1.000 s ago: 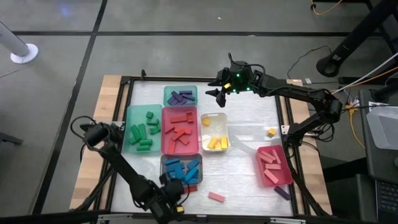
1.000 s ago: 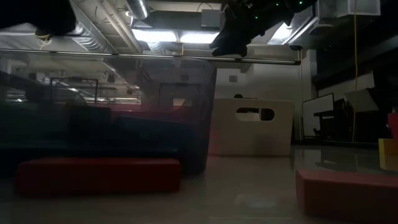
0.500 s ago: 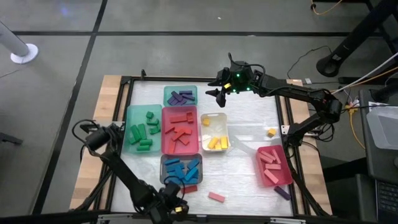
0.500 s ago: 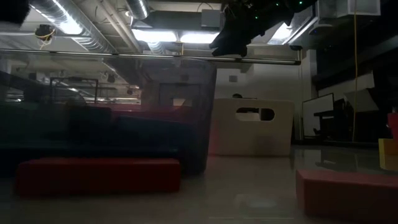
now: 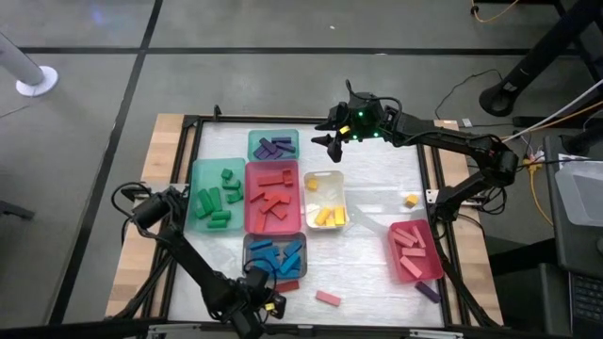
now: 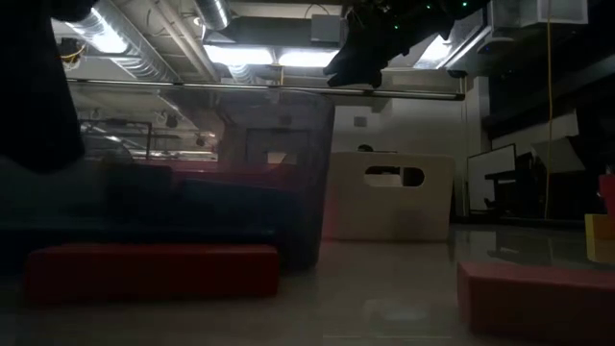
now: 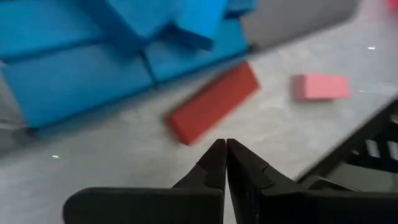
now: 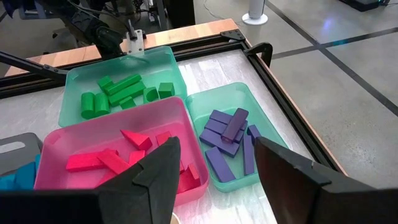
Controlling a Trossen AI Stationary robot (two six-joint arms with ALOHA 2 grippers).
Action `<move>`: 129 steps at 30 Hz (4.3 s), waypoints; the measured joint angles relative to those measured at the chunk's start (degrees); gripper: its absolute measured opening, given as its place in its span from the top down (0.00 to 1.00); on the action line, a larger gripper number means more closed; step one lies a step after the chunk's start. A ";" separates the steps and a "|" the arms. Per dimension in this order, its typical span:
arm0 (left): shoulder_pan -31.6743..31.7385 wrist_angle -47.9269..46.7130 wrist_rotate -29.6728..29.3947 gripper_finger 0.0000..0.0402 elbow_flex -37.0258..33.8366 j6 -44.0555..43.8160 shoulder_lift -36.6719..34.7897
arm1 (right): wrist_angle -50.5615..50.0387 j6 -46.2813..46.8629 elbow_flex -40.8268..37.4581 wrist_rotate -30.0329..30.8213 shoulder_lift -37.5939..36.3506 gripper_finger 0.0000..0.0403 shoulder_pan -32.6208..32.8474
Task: Sort blocks
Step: Put the red block into the top pink bin
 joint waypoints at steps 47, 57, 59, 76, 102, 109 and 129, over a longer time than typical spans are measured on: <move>-4.56 -2.37 3.83 1.00 0.00 -13.67 1.57 | 0.20 0.00 0.00 -0.07 0.00 0.49 0.00; 0.62 -2.16 3.22 1.00 0.00 -2.85 1.57 | 0.20 0.00 0.00 -0.13 0.00 0.49 0.00; 1.13 -2.27 3.24 1.00 0.00 -1.73 1.57 | 0.20 0.00 0.00 -0.13 0.00 0.49 0.00; 0.19 -5.81 11.04 1.00 0.10 -6.61 1.28 | 0.19 0.00 0.00 -0.16 0.00 0.49 0.00; -7.55 -34.81 18.84 1.00 -0.09 -5.81 -10.56 | 0.20 0.02 -0.02 -1.25 0.00 0.49 -0.02; -7.42 -30.97 16.65 0.98 -0.02 15.80 -12.74 | 0.18 1.53 -0.02 -1.75 0.00 0.49 -0.02; -4.64 -10.67 23.90 0.54 -11.70 49.26 -12.46 | 0.17 7.74 -0.02 -8.15 0.00 0.49 -0.02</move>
